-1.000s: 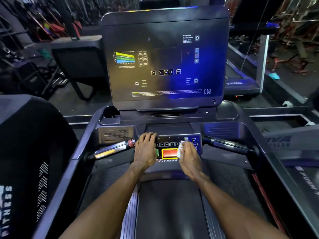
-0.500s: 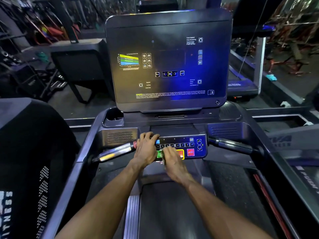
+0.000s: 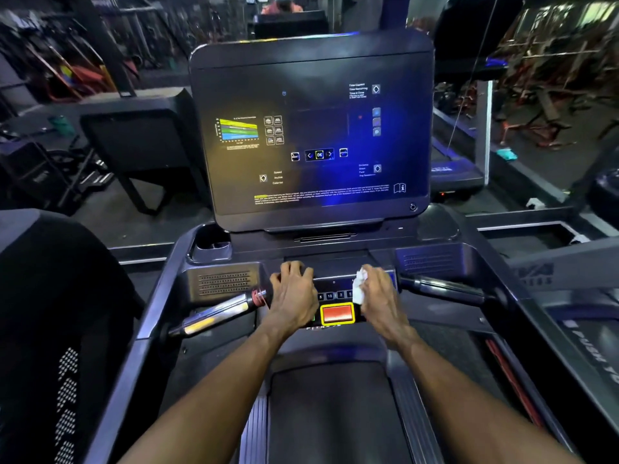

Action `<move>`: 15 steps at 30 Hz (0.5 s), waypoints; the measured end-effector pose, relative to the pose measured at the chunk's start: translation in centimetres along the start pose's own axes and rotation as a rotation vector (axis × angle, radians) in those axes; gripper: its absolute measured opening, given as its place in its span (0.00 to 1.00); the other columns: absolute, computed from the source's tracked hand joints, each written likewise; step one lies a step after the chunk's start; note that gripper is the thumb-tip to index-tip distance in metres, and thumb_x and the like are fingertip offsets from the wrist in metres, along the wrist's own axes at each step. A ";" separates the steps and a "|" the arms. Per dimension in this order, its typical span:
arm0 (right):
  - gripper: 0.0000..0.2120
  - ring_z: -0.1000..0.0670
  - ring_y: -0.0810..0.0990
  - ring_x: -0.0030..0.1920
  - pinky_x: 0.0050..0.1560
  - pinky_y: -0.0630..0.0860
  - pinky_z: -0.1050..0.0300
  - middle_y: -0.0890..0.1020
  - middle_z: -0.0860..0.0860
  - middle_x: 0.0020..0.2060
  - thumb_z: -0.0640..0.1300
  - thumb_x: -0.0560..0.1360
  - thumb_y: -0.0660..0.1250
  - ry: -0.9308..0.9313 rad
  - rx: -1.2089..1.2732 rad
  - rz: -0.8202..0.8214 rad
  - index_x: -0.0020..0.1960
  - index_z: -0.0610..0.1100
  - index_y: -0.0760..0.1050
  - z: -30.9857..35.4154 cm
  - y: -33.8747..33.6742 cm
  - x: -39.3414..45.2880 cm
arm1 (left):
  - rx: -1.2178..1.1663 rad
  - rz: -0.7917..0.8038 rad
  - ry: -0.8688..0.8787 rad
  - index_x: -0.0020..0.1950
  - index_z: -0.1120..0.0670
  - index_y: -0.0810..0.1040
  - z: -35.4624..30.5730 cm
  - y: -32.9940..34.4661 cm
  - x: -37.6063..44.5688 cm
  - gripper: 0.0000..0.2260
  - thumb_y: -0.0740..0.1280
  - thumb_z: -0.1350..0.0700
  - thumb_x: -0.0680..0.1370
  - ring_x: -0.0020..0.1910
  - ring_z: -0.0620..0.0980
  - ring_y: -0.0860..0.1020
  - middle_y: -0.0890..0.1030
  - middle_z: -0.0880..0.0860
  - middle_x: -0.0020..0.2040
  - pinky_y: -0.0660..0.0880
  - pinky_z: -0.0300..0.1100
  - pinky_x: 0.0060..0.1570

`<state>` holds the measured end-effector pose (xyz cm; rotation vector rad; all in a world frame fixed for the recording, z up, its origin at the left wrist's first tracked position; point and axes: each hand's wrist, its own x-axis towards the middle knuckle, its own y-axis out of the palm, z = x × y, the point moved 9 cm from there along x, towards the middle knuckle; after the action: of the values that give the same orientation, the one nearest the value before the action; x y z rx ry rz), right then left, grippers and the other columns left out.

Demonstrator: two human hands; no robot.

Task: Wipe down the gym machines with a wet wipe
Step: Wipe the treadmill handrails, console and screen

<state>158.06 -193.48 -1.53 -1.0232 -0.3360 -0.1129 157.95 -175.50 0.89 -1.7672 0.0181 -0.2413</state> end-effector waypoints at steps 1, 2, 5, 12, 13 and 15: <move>0.12 0.41 0.75 0.49 0.47 0.73 0.51 0.75 0.43 0.49 0.32 0.77 0.64 0.047 -0.022 -0.009 0.60 0.37 0.76 -1.1 -0.9 1.4 | -0.003 0.002 0.019 0.61 0.56 0.74 -0.6 0.1 0.6 0.13 0.58 0.54 0.79 0.64 0.56 0.65 0.70 0.57 0.63 0.65 0.56 0.63; 0.10 0.42 0.74 0.48 0.44 0.69 0.53 0.72 0.44 0.46 0.31 0.76 0.65 0.081 -0.049 -0.012 0.56 0.37 0.78 -1.8 -1.8 2.5 | -0.008 0.012 0.035 0.61 0.56 0.74 -1.1 0.2 1.0 0.14 0.57 0.53 0.80 0.64 0.55 0.65 0.70 0.57 0.63 0.65 0.57 0.63; 0.09 0.42 0.72 0.48 0.43 0.67 0.53 0.69 0.45 0.43 0.28 0.73 0.62 0.128 -0.150 0.041 0.46 0.35 0.80 -4.1 -2.4 5.1 | -0.040 0.071 0.061 0.64 0.56 0.74 -2.5 1.0 2.4 0.14 0.56 0.53 0.82 0.64 0.55 0.65 0.69 0.57 0.64 0.65 0.57 0.64; 0.16 0.39 0.77 0.48 0.42 0.64 0.53 0.74 0.40 0.37 0.29 0.72 0.63 0.131 -0.186 0.310 0.28 0.43 0.70 -6.2 -1.4 9.7 | -0.129 0.124 0.006 0.60 0.55 0.76 -4.4 2.9 5.6 0.13 0.56 0.53 0.81 0.61 0.55 0.66 0.71 0.55 0.60 0.68 0.56 0.59; 0.20 0.40 0.77 0.45 0.41 0.62 0.55 0.72 0.40 0.36 0.29 0.71 0.63 0.124 -0.180 0.320 0.26 0.46 0.63 -6.3 -1.3 10.5 | -0.154 0.127 -0.019 0.58 0.54 0.76 -4.6 3.1 6.0 0.12 0.56 0.53 0.81 0.61 0.55 0.66 0.72 0.55 0.60 0.67 0.55 0.58; 0.21 0.41 0.75 0.42 0.40 0.61 0.54 0.73 0.39 0.36 0.29 0.71 0.62 0.114 -0.201 0.337 0.27 0.46 0.59 -6.4 -1.1 11.3 | -0.184 0.133 -0.079 0.57 0.53 0.76 -4.5 3.6 6.5 0.11 0.57 0.54 0.81 0.61 0.55 0.67 0.72 0.54 0.59 0.67 0.55 0.57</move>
<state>169.88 -198.77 0.03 -1.2531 -0.0456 0.1017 163.95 -181.54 -0.74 -1.9488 0.1037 -0.0749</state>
